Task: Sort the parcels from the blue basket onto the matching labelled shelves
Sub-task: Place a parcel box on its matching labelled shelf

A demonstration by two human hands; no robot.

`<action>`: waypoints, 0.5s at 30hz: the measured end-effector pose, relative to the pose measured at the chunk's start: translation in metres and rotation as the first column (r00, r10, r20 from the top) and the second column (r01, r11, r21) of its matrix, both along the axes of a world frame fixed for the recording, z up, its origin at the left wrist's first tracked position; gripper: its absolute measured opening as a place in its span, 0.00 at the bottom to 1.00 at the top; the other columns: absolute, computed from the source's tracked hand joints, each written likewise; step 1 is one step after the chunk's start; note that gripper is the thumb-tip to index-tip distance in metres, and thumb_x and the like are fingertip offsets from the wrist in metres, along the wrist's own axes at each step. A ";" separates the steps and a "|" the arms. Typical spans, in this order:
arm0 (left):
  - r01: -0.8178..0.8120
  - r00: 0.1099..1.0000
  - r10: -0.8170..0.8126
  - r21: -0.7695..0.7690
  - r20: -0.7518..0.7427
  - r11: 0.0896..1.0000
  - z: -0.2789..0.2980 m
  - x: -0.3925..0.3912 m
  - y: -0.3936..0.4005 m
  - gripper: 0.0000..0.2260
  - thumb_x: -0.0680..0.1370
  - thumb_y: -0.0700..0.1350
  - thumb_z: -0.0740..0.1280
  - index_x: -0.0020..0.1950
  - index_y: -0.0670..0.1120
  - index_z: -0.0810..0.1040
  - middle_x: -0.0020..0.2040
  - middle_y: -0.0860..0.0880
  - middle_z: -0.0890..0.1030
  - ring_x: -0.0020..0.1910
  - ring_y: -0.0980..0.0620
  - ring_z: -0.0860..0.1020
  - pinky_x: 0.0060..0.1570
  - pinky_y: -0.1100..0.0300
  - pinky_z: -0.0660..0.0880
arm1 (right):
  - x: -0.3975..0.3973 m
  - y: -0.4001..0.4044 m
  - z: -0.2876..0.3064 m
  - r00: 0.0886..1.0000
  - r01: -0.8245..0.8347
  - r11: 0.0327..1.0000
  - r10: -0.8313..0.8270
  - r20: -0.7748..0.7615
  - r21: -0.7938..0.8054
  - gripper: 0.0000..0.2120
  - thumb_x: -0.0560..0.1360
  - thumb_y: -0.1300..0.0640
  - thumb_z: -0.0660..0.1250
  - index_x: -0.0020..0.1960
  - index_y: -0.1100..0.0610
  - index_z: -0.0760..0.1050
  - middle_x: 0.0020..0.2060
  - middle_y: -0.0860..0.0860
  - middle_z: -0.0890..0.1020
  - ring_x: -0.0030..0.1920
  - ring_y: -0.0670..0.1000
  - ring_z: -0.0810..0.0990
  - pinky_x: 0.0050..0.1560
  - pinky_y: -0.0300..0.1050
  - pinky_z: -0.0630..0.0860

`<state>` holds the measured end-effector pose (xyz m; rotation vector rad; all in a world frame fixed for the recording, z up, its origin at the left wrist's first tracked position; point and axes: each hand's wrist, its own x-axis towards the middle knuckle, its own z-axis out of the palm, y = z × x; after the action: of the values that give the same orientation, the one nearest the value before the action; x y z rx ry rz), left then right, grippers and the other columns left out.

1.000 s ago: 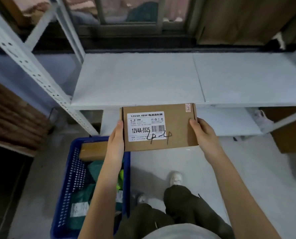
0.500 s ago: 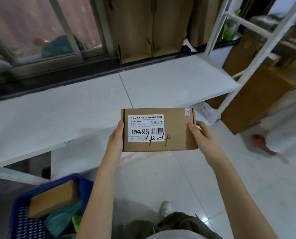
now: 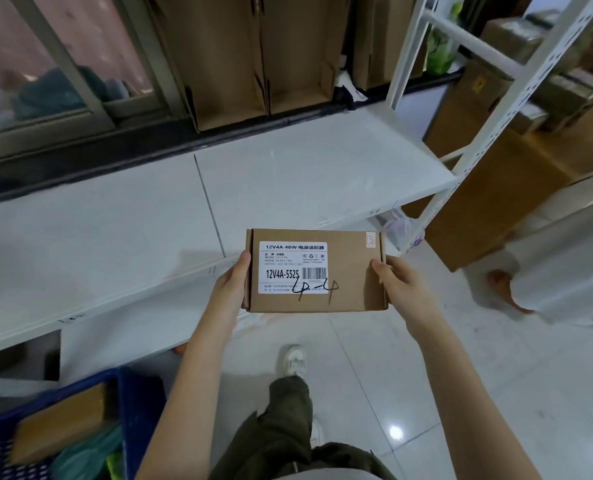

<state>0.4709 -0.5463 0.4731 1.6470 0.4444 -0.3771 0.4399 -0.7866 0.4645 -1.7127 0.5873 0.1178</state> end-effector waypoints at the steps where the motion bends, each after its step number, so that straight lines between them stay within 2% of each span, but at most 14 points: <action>1: 0.000 1.000 0.000 0.010 -0.011 1.000 -0.004 0.011 -0.002 0.16 0.80 0.60 0.54 0.52 0.55 0.78 0.44 0.55 0.82 0.45 0.58 0.78 0.42 0.62 0.71 | 0.011 -0.003 -0.002 1.000 -0.010 1.000 0.010 -0.014 -0.006 0.14 0.80 0.52 0.59 0.63 0.54 0.73 0.49 0.48 0.78 0.47 0.46 0.76 0.43 0.39 0.72; 4: 0.007 1.000 -0.006 0.023 -0.027 1.000 -0.015 0.048 -0.010 0.16 0.80 0.61 0.55 0.47 0.55 0.79 0.43 0.55 0.83 0.45 0.57 0.79 0.49 0.57 0.71 | 0.048 -0.017 -0.009 0.998 -0.026 0.999 0.024 -0.064 -0.024 0.16 0.80 0.52 0.59 0.65 0.54 0.72 0.50 0.49 0.78 0.51 0.49 0.76 0.51 0.44 0.71; 7: 0.048 0.999 -0.047 0.037 -0.025 0.998 -0.021 0.087 -0.021 0.16 0.79 0.61 0.57 0.44 0.54 0.80 0.42 0.52 0.84 0.44 0.51 0.79 0.49 0.56 0.73 | 0.090 -0.033 -0.011 0.993 -0.018 0.998 0.011 -0.115 -0.059 0.15 0.80 0.53 0.60 0.64 0.56 0.74 0.50 0.50 0.78 0.51 0.51 0.77 0.52 0.46 0.73; 10: 0.062 0.998 -0.061 0.043 -0.026 0.997 -0.023 0.124 -0.035 0.16 0.79 0.60 0.57 0.43 0.54 0.79 0.40 0.53 0.83 0.41 0.53 0.79 0.46 0.57 0.73 | 0.129 -0.046 -0.009 0.987 -0.023 0.998 0.014 -0.158 -0.056 0.12 0.80 0.55 0.60 0.62 0.56 0.74 0.48 0.51 0.77 0.46 0.50 0.77 0.52 0.48 0.76; 13: 0.070 0.997 -0.069 0.069 -0.019 0.995 -0.026 0.153 -0.045 0.16 0.80 0.57 0.57 0.47 0.51 0.79 0.41 0.51 0.82 0.40 0.53 0.78 0.41 0.61 0.73 | 0.162 -0.056 -0.008 0.980 -0.023 0.999 0.015 -0.200 -0.037 0.12 0.79 0.56 0.60 0.61 0.55 0.74 0.51 0.55 0.77 0.50 0.54 0.78 0.55 0.53 0.77; 15: 0.066 0.998 -0.066 0.071 -0.004 0.995 -0.029 0.169 -0.049 0.14 0.81 0.56 0.57 0.50 0.50 0.79 0.44 0.50 0.82 0.42 0.51 0.79 0.42 0.60 0.74 | 0.179 -0.062 -0.013 0.975 -0.011 1.000 0.009 -0.222 -0.008 0.13 0.79 0.55 0.60 0.62 0.56 0.73 0.52 0.54 0.77 0.51 0.54 0.78 0.54 0.51 0.77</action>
<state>0.6396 -0.5954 0.4439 1.7335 0.4092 -0.4158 0.6189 -0.8487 0.4519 -1.7232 0.7452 0.3176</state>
